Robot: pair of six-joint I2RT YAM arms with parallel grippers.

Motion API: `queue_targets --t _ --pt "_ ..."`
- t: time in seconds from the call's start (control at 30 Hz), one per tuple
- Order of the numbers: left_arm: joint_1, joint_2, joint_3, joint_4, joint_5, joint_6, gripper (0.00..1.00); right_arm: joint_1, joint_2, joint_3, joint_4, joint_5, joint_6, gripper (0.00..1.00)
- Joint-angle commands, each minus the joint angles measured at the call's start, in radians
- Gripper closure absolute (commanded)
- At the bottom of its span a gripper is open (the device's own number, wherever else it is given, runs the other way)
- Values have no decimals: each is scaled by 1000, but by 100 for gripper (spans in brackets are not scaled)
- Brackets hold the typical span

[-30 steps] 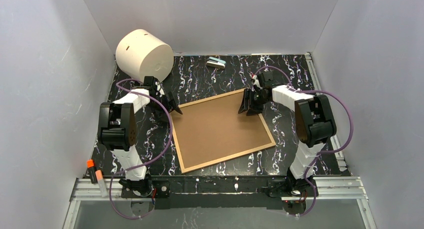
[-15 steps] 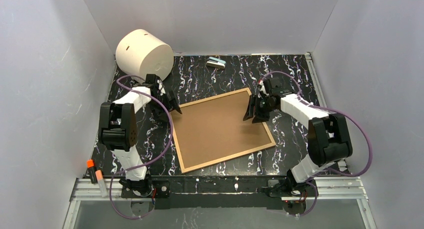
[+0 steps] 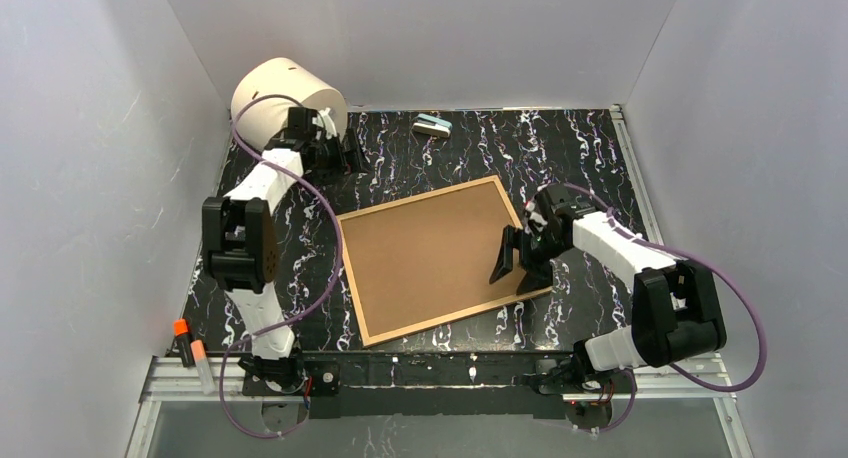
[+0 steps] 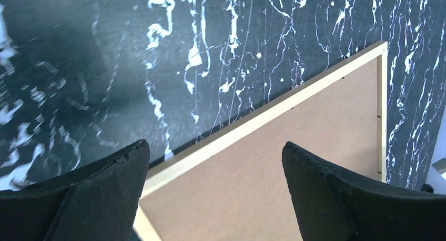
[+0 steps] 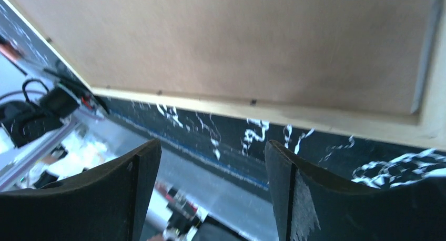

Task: Put the photo into the frame
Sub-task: Adjust the photo frame at the center of the board.

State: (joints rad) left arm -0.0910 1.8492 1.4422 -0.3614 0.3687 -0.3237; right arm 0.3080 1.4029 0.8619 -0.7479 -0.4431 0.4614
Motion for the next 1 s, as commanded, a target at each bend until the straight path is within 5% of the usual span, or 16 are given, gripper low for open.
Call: queue_targets --t 0.0,0.63,0.97 --pt "-54 81 35 85 99 58 5 0 -9 -63 -94 -144 4 20" --pt "-135 172 -45 -22 4 153 11 -35 79 -116 299 148 165 21" --pt "-191 9 -229 -27 -18 44 27 -174 214 36 422 192 121 27"
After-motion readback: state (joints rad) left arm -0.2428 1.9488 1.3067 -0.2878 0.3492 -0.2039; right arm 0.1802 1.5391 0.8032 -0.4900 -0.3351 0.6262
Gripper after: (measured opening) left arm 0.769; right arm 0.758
